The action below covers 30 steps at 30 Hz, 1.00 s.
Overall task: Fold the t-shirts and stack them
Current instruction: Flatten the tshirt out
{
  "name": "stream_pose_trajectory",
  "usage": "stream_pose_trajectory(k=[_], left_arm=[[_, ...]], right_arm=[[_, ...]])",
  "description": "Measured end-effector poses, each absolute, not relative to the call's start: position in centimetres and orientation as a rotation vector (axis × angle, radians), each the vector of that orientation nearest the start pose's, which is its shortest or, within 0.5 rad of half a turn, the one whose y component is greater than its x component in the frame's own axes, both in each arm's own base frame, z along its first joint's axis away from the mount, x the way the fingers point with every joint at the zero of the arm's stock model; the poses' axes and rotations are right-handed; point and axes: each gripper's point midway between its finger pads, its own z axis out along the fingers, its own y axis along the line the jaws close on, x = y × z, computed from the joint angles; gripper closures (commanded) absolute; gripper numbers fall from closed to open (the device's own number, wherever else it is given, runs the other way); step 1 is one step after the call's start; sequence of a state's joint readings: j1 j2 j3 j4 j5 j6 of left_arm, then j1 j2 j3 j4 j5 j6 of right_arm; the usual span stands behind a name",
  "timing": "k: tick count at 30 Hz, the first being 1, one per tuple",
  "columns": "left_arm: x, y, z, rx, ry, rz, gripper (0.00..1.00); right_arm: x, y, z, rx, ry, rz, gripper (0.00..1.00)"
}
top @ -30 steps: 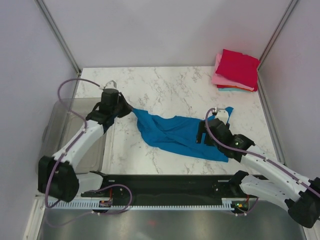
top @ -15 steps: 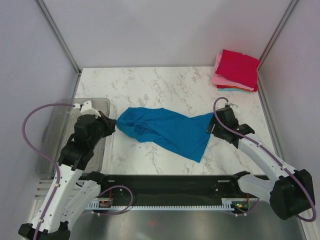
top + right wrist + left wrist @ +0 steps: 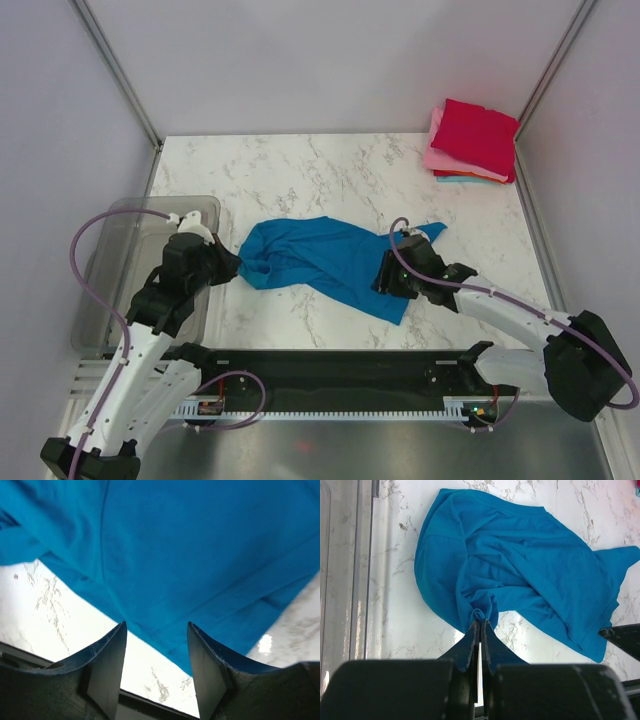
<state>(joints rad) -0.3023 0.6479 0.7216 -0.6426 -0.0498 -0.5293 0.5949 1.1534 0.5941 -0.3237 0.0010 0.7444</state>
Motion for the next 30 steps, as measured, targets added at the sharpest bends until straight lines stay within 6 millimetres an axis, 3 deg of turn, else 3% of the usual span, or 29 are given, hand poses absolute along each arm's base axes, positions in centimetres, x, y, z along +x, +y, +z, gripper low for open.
stream_pose_trajectory(k=[3, 9, 15, 20, 23, 27, 30], left_arm=[[22.6, -8.4, 18.6, -0.272, 2.152, -0.434, 0.96], [22.6, -8.4, 19.2, -0.265, 2.124, -0.443, 0.96], [22.5, -8.4, 19.4, -0.262, 2.116, -0.444, 0.96], [22.5, -8.3, 19.4, -0.261, 2.113, -0.445, 0.96], [22.5, -8.3, 19.5, -0.260, 2.112, -0.445, 0.96], [22.5, -8.3, 19.5, -0.260, 2.110, -0.446, 0.96], [22.5, -8.3, 19.5, -0.260, 2.110, -0.445, 0.96]], right_arm=[[21.0, 20.3, 5.4, 0.150, 2.578, 0.586, 0.41], [19.5, 20.9, 2.9, 0.162, 2.653, 0.515, 0.39], [18.4, 20.7, 2.7, 0.148, 2.672, 0.415, 0.33], [18.1, 21.3, 3.4, 0.120, 2.659, 0.385, 0.35], [17.9, 21.2, 2.7, 0.121, 2.675, 0.350, 0.37], [18.1, 21.5, 2.0, 0.115, 2.684, 0.315, 0.45], [18.4, 21.7, 1.9, 0.109, 2.676, 0.303, 0.67]])
